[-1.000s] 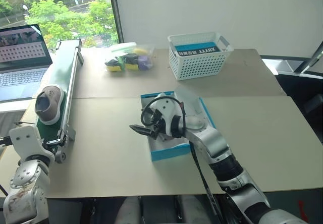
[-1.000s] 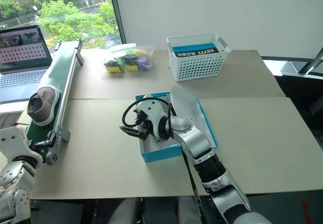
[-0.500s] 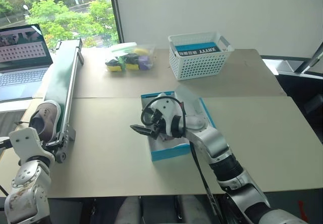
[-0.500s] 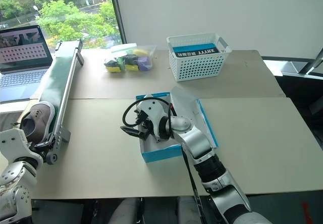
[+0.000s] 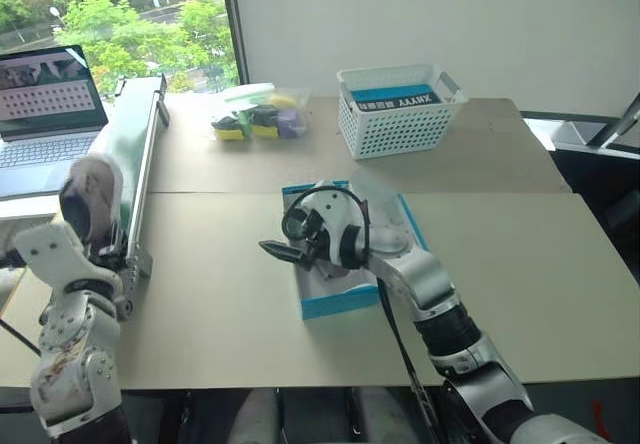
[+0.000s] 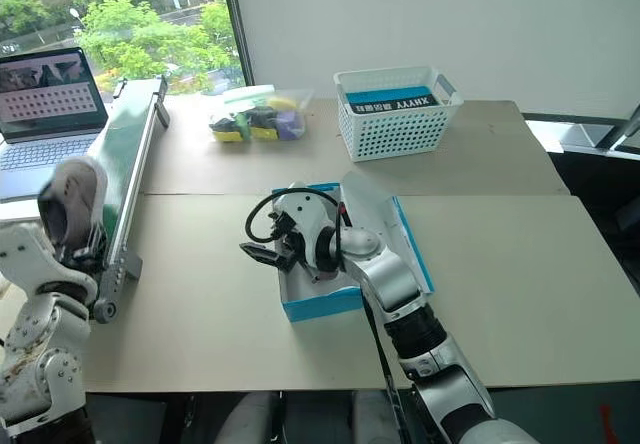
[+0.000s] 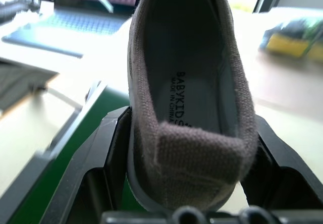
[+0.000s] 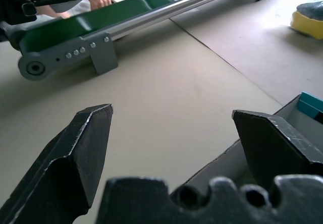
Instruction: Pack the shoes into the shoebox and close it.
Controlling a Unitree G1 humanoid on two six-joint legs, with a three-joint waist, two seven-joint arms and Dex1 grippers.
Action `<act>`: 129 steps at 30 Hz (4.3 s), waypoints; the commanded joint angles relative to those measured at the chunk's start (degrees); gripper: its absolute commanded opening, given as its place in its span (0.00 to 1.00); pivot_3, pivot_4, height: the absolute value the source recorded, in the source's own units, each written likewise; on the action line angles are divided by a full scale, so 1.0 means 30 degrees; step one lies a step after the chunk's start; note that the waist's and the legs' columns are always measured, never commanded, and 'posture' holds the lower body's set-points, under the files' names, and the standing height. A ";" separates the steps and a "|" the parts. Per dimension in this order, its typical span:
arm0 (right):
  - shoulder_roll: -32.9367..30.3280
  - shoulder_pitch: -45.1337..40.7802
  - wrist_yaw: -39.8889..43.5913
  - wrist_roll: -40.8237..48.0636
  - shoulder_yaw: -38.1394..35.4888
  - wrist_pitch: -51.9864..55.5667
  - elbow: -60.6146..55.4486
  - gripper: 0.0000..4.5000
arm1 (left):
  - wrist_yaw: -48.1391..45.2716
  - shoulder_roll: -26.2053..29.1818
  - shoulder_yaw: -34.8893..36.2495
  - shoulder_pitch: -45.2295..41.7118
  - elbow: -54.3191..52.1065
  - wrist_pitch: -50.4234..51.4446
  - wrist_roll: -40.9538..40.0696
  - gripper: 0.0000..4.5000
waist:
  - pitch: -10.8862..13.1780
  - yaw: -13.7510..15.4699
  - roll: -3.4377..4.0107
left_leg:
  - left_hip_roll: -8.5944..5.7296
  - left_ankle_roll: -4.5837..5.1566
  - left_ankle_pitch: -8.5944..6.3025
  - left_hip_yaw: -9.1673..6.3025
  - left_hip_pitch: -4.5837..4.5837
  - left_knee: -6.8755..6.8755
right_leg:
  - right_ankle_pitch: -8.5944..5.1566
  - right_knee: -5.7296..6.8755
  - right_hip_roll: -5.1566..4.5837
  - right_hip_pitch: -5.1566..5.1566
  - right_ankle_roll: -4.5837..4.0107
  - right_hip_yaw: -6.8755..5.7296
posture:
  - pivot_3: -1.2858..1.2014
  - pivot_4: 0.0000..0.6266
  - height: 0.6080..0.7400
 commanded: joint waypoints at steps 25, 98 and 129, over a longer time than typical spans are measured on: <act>0.3920 -0.4093 -0.8284 1.3791 -1.2091 1.0046 0.2226 0.63 | -0.3536 -0.1030 -0.8639 -0.0512 -0.2914 0.1758 -0.1947 0.61 | 0.0012 -0.0169 0.0053 | 0.0025 0.0010 0.0002 0.0017 -0.0054 0.0014 | 0.0003 -0.0016 0.0059 -0.0021 0.0012 0.0020 | 0.52 0.24 0.96; -0.0627 -0.9591 0.5195 -0.4418 0.7743 0.3156 1.6056 0.12 | -0.8407 0.4634 -0.9163 0.4457 -0.5315 0.1265 -0.0107 0.99 | -0.0028 -0.0631 0.0092 | 0.0175 0.0010 -0.0009 0.0094 0.0440 -0.0082 | -0.0118 -0.0044 0.0241 0.0319 0.0028 0.0154 | 0.52 0.24 0.96; -0.0354 -1.0208 0.0172 -0.0226 -0.4273 1.0883 0.5725 0.65 | -0.8956 0.5159 -0.8568 0.4024 -0.5021 0.1633 -0.0312 1.00 | 0.0029 -0.0550 0.0127 | 0.0147 0.0037 -0.0062 0.0081 0.0028 -0.0094 | -0.0052 -0.0023 0.0212 -0.0078 -0.0091 0.0151 | 0.52 0.24 0.96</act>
